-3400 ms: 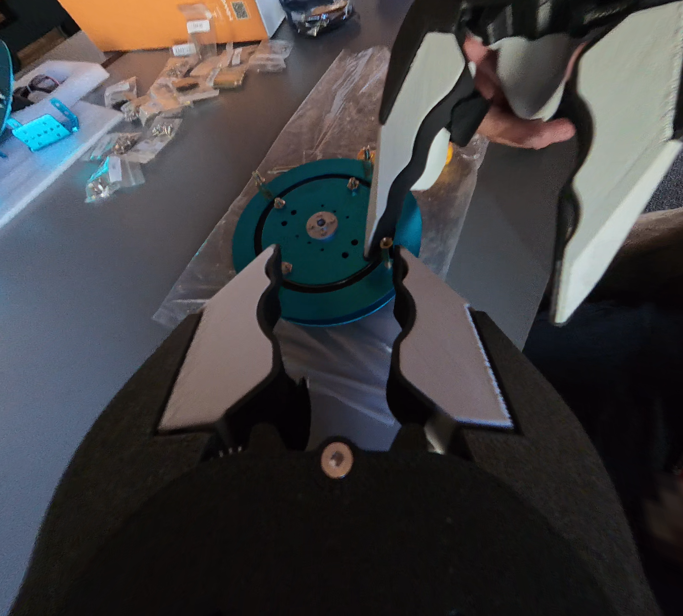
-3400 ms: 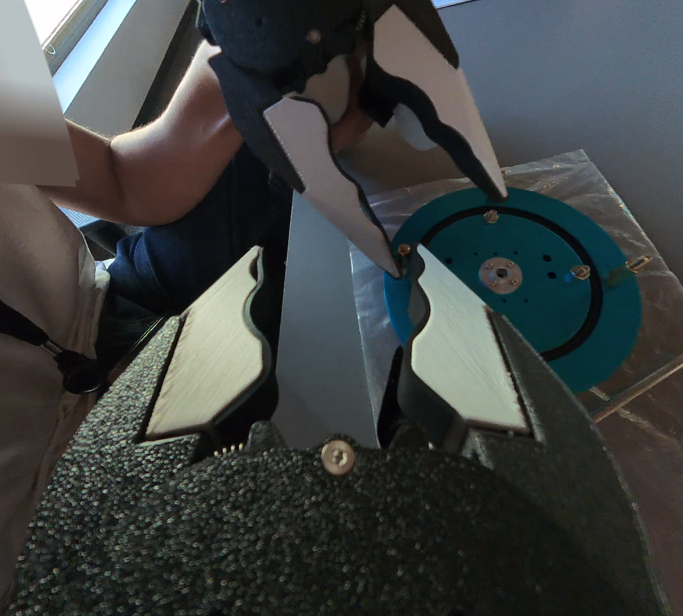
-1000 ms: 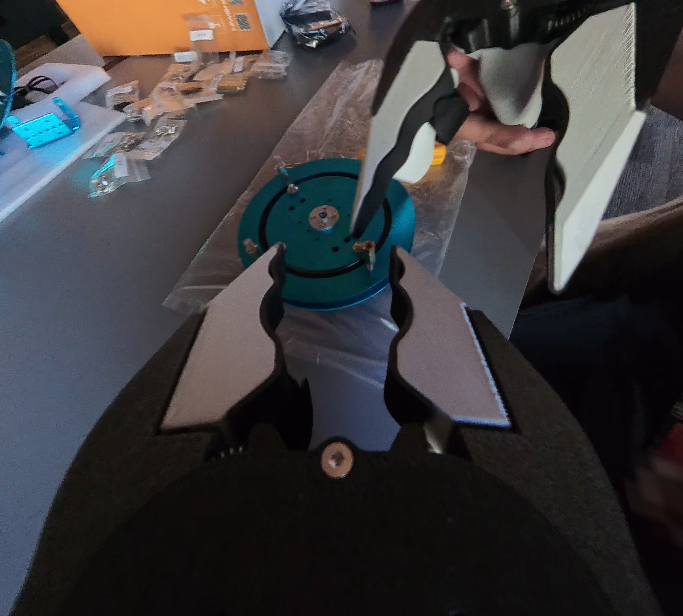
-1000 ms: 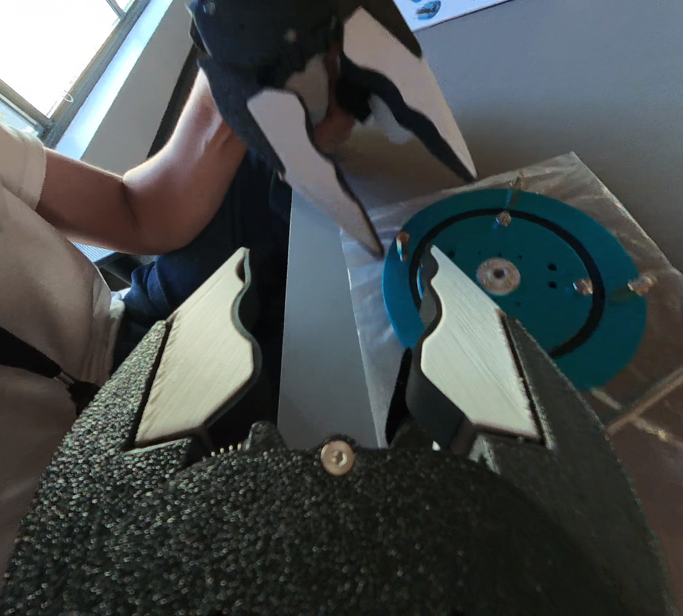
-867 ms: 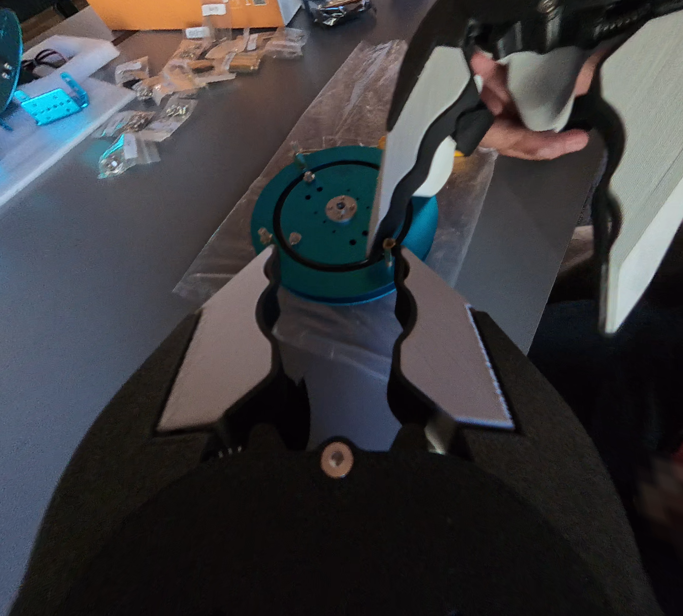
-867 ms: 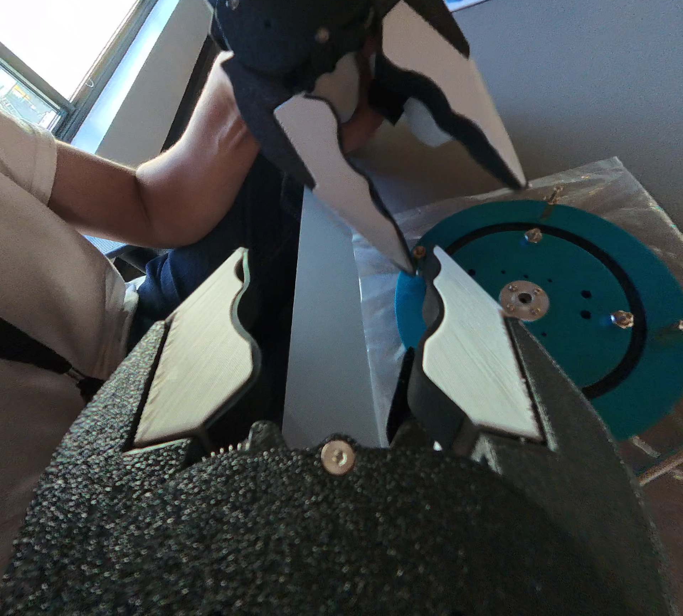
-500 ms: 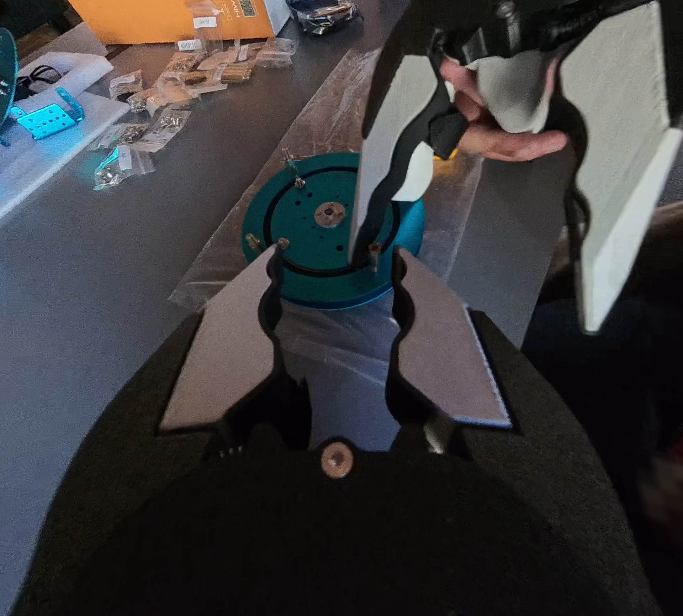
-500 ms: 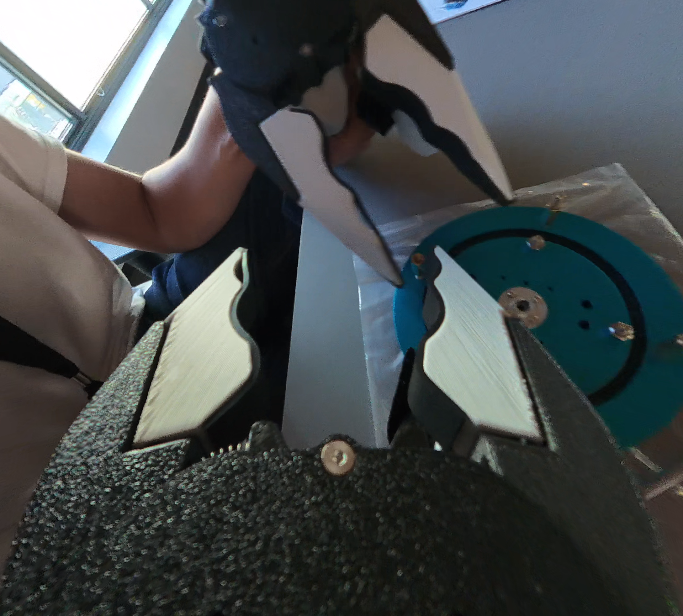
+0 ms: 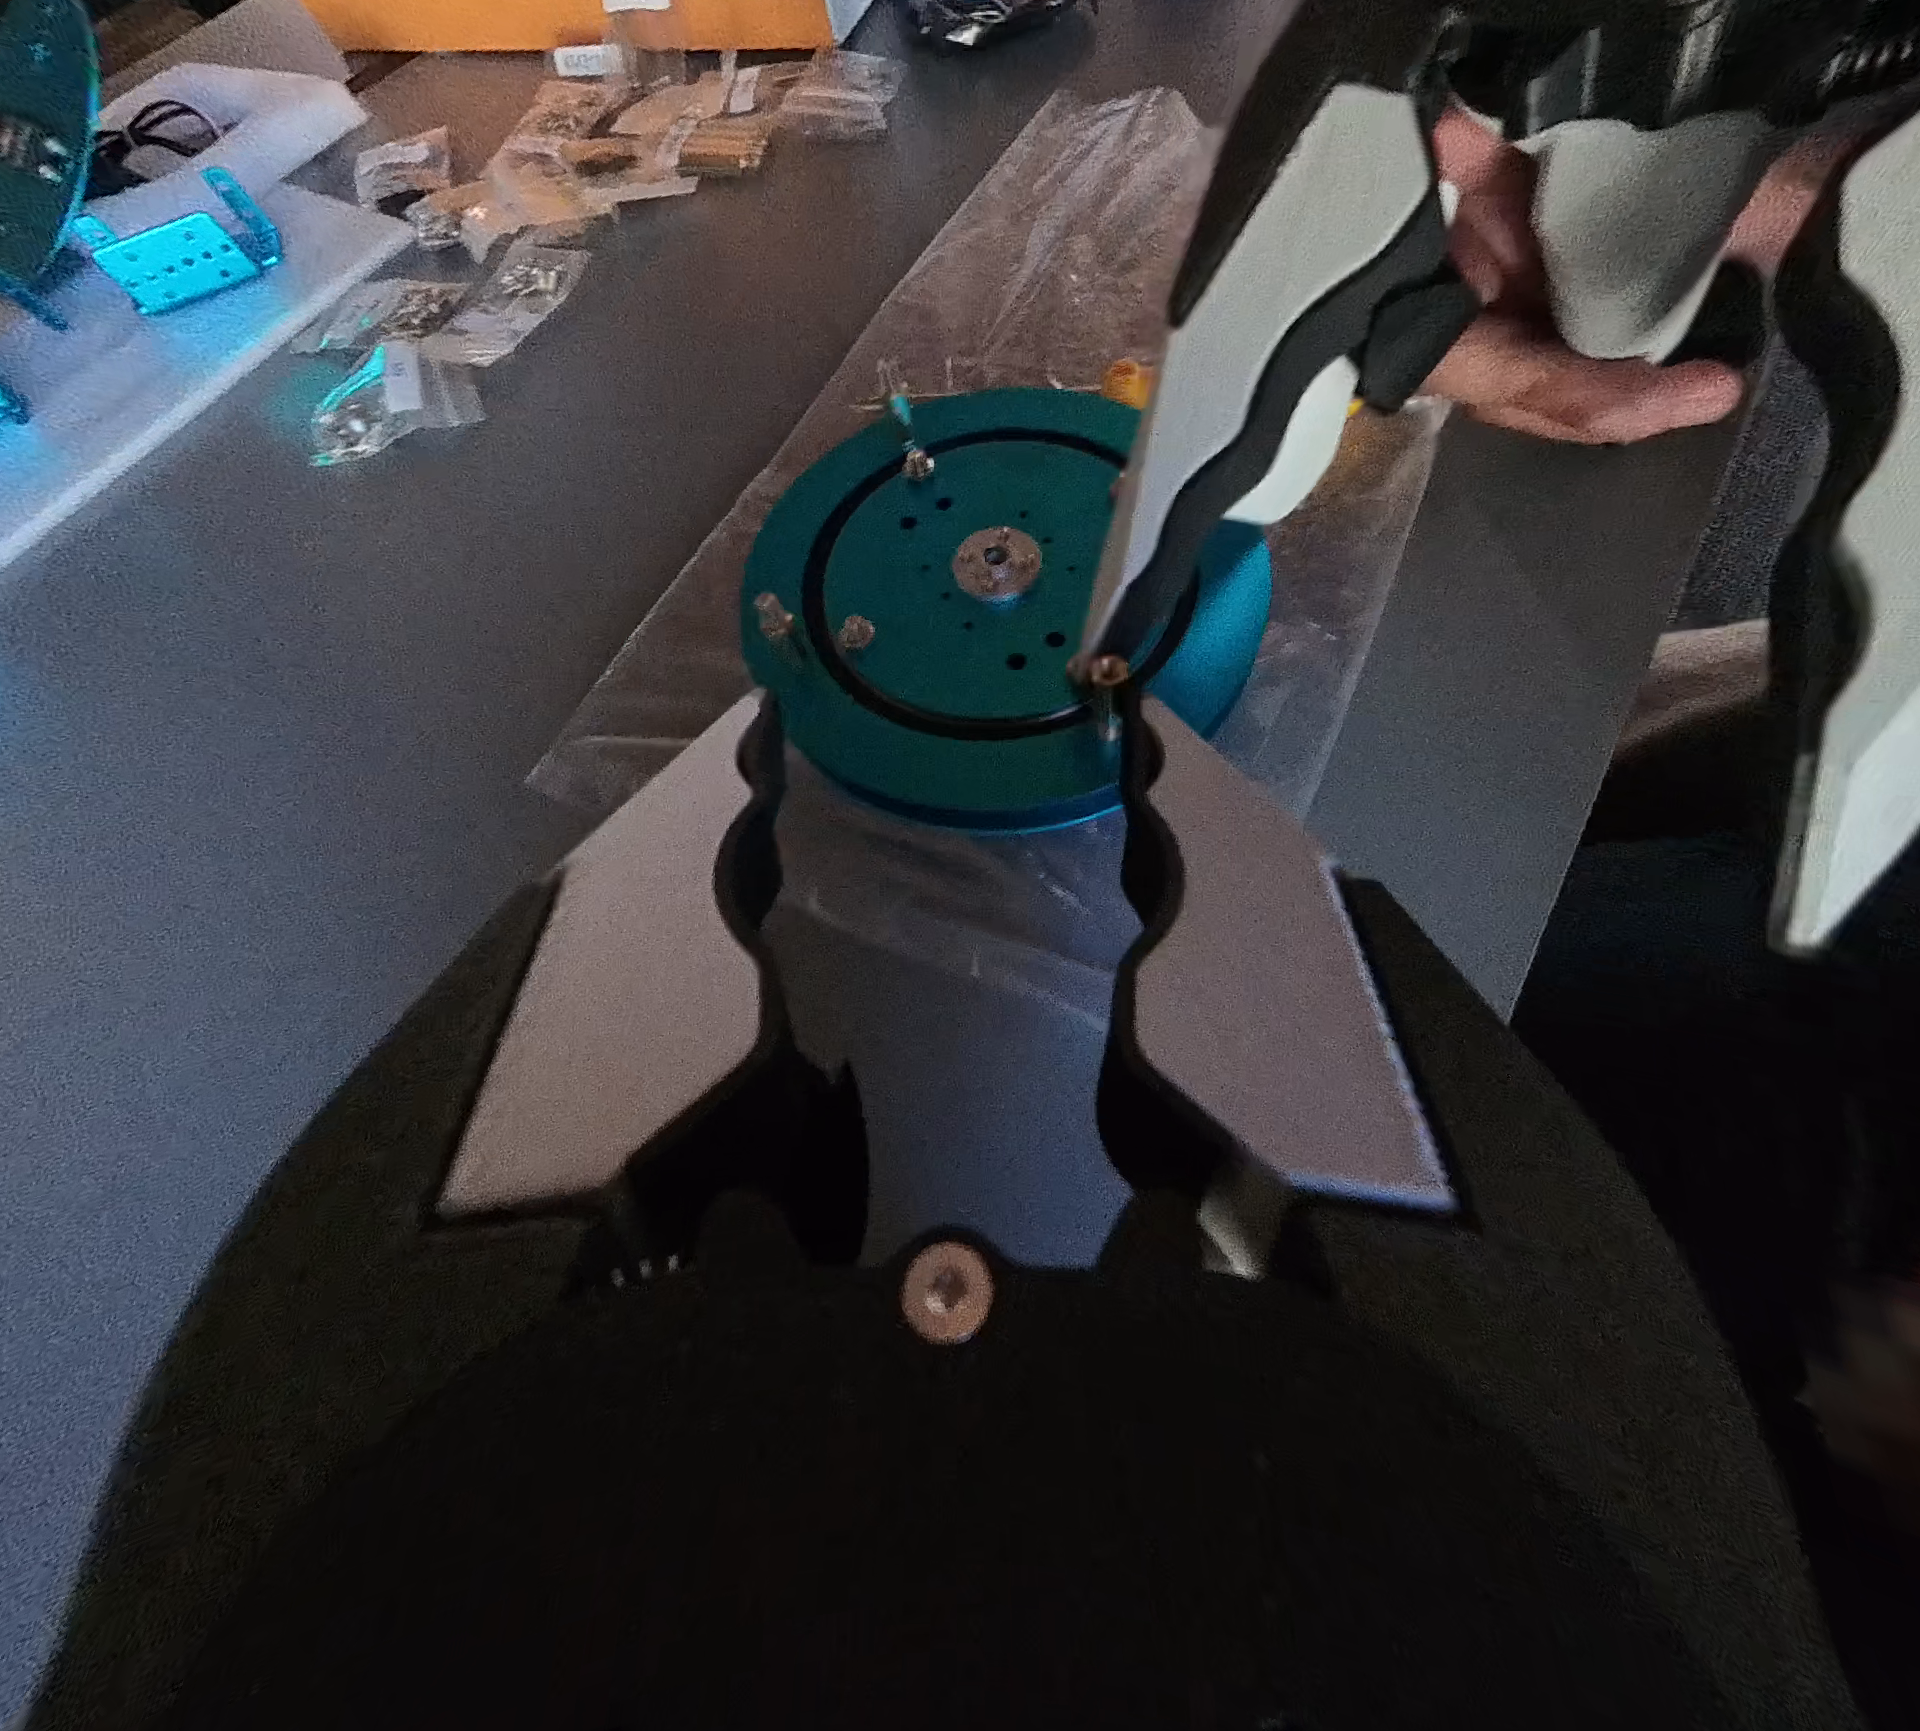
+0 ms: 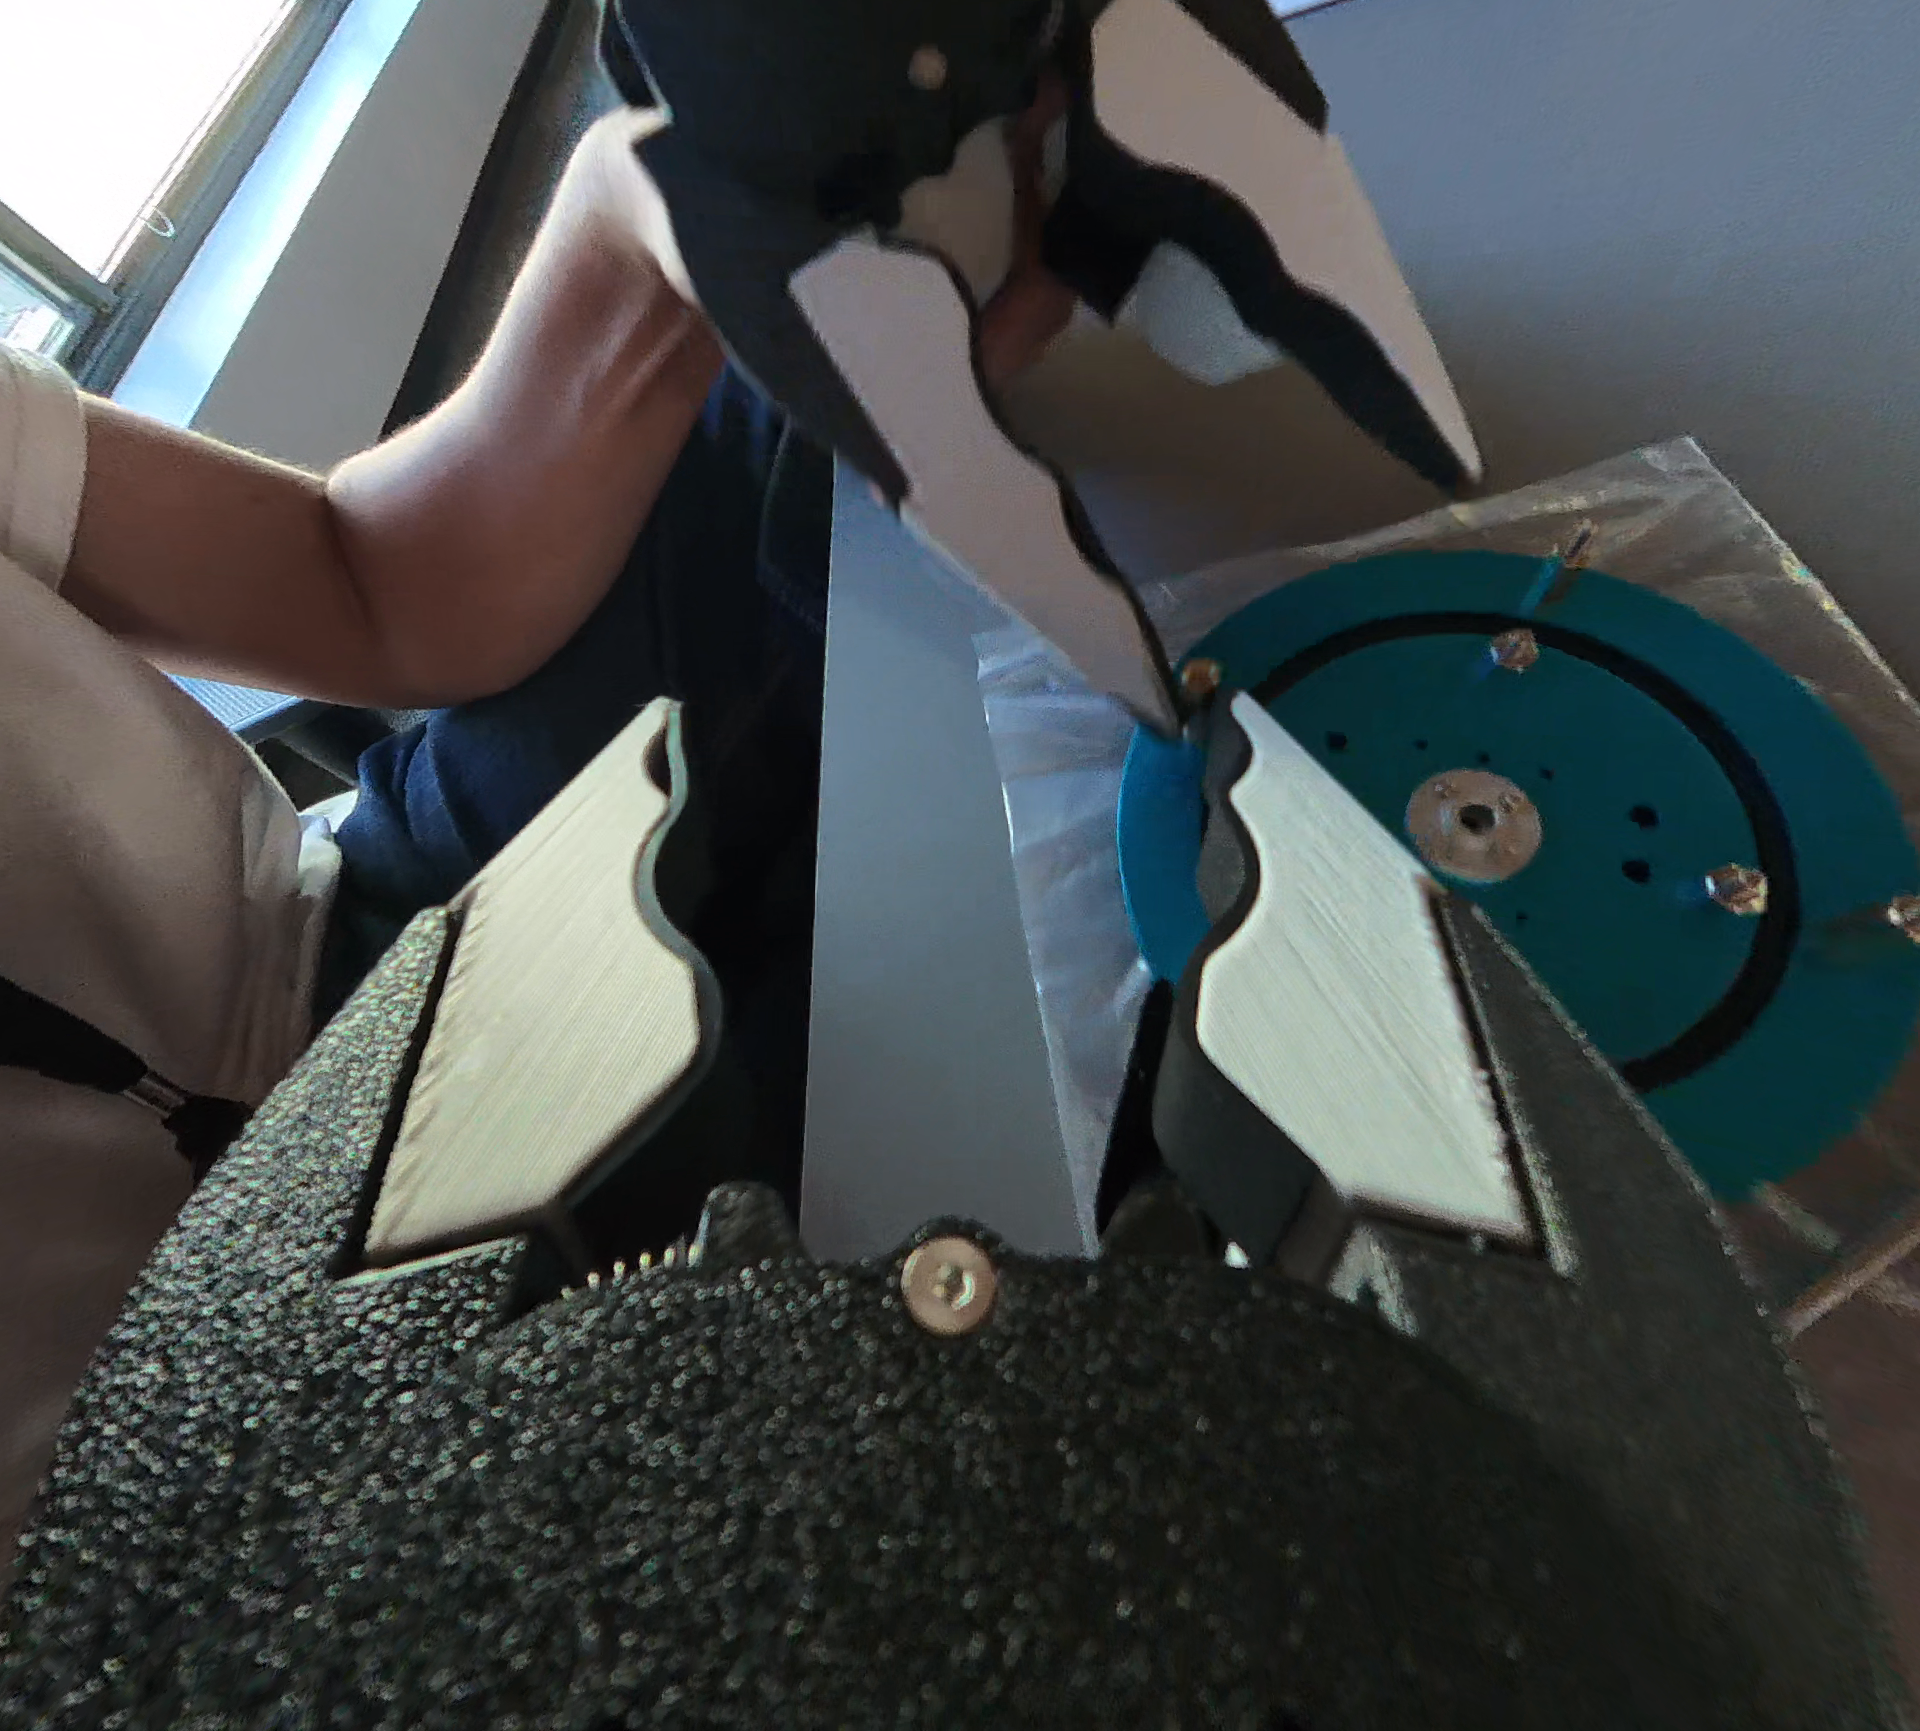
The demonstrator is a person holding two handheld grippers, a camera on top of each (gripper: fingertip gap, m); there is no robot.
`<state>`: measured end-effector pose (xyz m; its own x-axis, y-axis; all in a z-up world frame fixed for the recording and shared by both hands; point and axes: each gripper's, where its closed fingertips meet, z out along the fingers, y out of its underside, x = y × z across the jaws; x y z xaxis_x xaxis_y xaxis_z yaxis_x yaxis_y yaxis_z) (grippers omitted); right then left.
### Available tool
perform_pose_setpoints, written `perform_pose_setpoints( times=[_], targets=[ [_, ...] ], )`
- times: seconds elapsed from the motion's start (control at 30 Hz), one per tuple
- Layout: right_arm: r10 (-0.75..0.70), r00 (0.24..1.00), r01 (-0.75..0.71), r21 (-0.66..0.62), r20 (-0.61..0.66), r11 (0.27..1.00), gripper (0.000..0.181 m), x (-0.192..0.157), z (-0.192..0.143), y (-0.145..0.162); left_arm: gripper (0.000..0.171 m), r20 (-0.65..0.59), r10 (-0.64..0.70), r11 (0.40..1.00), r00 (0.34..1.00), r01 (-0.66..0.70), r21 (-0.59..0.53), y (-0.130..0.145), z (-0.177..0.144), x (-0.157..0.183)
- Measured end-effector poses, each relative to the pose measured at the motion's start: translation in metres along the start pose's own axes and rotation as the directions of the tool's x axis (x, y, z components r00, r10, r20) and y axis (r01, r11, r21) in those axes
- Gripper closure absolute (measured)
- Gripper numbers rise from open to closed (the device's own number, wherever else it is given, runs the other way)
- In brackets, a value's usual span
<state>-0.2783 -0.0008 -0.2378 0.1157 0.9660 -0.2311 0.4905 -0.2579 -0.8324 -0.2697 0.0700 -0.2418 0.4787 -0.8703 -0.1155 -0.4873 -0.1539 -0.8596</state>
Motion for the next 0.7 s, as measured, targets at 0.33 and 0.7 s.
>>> perform_pose_setpoints(
  times=[0.33,0.7],
  targets=[
    [0.039,0.997,-0.037,0.037,-0.059,0.999,0.086,0.014,0.005,-0.013,0.114,-0.013,0.031,0.999,0.999,-0.031,0.023,-0.005,-0.005,0.005],
    [0.127,0.980,-0.117,0.070,-0.152,0.991,0.086,0.016,-0.001,-0.010,0.113,0.061,-0.057,0.996,0.997,0.053,0.068,0.000,-0.024,-0.013]
  ],
)
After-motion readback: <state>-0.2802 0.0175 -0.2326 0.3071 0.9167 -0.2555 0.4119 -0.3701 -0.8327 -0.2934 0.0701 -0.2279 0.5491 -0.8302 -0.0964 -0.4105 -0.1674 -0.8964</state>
